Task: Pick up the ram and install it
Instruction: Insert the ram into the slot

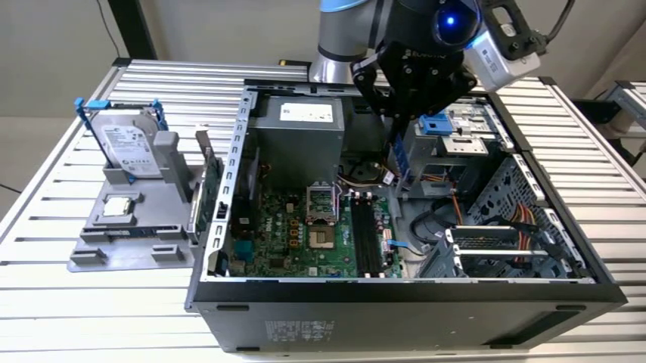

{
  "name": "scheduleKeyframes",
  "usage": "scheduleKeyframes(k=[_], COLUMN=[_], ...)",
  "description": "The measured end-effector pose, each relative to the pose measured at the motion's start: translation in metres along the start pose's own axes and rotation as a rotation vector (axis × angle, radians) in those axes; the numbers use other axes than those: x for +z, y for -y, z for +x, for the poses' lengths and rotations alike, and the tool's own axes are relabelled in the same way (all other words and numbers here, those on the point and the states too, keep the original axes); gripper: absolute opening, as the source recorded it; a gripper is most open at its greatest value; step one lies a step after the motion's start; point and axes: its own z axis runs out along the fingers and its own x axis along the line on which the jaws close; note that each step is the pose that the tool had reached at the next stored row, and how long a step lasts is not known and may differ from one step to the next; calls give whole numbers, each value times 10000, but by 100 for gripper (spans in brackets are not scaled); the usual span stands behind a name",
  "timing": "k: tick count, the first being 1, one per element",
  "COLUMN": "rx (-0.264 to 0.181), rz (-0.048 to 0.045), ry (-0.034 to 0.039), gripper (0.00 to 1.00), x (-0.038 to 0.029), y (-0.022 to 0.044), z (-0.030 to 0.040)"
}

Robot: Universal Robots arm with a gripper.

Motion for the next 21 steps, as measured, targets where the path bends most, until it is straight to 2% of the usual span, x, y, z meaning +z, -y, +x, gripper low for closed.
scheduleKeyframes(k=[21], rx=[1322], rz=[-1], ry=[9], gripper=[0], x=[4], y=[0], z=[-3])
